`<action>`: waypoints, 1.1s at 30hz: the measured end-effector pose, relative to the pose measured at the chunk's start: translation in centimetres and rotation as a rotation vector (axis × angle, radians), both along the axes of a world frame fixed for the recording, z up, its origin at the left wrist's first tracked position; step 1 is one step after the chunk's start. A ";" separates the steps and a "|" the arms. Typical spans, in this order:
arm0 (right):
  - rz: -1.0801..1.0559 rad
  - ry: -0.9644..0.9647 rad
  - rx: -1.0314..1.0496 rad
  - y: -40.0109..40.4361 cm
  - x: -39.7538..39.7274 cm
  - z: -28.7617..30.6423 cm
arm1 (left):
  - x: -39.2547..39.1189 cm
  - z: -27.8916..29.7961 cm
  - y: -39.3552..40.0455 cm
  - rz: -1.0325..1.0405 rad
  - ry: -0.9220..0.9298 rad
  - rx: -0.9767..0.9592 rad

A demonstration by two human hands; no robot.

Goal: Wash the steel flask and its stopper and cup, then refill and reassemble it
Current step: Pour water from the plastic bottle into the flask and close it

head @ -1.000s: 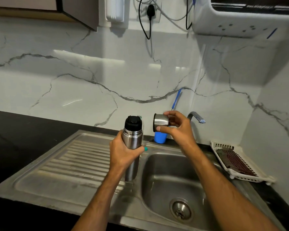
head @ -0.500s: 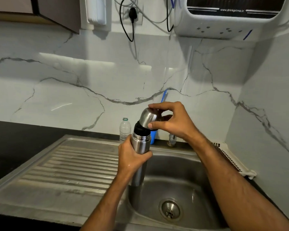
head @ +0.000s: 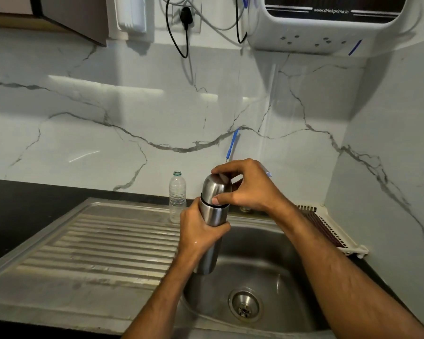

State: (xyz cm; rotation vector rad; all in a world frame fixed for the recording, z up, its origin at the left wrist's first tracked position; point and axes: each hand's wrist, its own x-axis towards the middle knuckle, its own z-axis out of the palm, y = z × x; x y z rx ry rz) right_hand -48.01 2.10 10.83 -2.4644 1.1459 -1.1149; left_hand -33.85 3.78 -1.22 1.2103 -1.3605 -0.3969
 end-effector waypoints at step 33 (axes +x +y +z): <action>-0.120 -0.217 0.003 0.6 2.0 -3.1 | -0.3 0.4 0.0 0.002 0.070 0.032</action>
